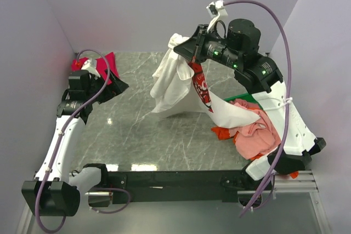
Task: Fold and stack the t-shirts
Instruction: Move the tshirt to the center of the board
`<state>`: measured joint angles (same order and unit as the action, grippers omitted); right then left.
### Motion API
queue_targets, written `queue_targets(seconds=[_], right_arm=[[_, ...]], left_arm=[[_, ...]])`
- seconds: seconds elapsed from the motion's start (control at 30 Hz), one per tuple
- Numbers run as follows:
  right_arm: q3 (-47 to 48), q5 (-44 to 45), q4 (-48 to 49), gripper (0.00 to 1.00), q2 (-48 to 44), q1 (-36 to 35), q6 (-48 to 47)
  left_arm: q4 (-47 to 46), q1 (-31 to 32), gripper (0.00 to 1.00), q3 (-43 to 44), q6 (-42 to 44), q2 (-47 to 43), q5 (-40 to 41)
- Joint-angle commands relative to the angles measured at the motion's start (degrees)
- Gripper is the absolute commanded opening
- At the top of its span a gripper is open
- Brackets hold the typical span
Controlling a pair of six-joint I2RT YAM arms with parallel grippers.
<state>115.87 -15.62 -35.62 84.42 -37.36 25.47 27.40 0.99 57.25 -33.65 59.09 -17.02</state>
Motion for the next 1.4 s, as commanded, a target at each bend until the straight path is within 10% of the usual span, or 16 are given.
queue_targets(seconds=[0.0,0.57,0.93,1.03,1.1,1.37], right_arm=[[-2.2,0.9,5.6,0.00,0.6,-0.2,0.8],[16.8,-8.3,5.4,0.00,16.6,-3.5,3.8],[0.9,1.6,2.0,0.00,14.3,2.1,7.5],[-7.6,-1.1,0.9,0.55,14.6,7.8,8.0],[-9.2,1.4,-4.7,0.71,16.5,8.4,3.2],[-28.0,7.4,-3.2,0.87,13.1,9.3,0.6]], left_arm=[[-0.9,0.0,0.93,1.1,0.3,1.3,0.4],[0.5,0.0,0.93,3.3,1.1,1.7,2.8],[-0.2,0.0,0.92,3.4,0.6,2.0,3.4],[0.5,0.0,0.92,3.0,1.7,2.2,4.0],[0.5,0.0,0.92,2.3,2.1,2.3,4.2],[-1.1,0.1,0.91,-0.6,1.9,3.5,2.1]])
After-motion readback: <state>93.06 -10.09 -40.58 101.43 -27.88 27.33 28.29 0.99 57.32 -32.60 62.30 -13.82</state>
